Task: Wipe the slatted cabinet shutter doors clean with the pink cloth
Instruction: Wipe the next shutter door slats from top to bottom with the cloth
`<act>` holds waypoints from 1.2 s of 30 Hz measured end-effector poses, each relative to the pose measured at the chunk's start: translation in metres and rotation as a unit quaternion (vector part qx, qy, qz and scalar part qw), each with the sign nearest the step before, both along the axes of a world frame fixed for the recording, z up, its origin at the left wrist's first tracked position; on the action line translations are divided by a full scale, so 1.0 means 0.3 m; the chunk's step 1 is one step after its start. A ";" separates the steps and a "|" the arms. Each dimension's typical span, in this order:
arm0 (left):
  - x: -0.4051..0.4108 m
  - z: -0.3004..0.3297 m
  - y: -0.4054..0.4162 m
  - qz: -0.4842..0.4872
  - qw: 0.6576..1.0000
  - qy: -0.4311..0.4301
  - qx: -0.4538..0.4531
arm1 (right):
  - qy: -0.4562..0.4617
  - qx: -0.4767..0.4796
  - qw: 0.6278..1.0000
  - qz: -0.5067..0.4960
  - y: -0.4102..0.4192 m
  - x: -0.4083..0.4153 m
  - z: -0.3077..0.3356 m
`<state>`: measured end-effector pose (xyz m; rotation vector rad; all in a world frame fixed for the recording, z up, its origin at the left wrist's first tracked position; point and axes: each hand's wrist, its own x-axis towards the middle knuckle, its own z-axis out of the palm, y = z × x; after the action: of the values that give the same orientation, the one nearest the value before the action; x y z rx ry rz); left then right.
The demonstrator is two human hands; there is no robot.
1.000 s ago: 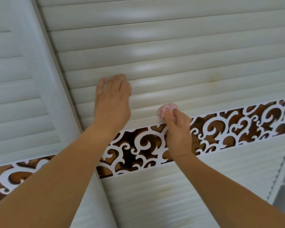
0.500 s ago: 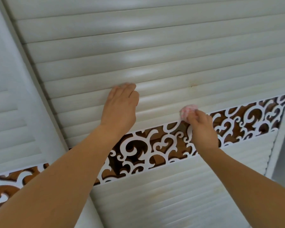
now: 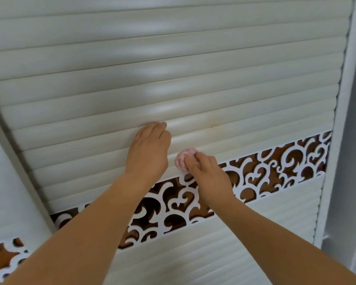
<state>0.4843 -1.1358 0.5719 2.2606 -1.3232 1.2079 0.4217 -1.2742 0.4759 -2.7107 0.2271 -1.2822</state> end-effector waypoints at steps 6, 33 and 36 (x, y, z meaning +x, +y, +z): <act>0.011 -0.006 -0.032 0.027 0.999 -0.033 -0.008 | -0.017 -0.018 0.994 -0.107 -0.212 -0.031 0.009; 0.037 0.005 -0.027 0.002 0.998 -0.060 0.003 | -0.147 0.057 0.987 -0.023 0.010 0.101 0.079; 0.034 0.009 -0.031 0.012 0.997 -0.070 -0.005 | -0.126 -0.050 0.990 -0.035 -0.081 0.072 0.097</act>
<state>0.4946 -1.1449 0.5747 2.2269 -1.3393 1.4000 0.4433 -1.2984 0.5049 -2.6042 0.2363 -1.6819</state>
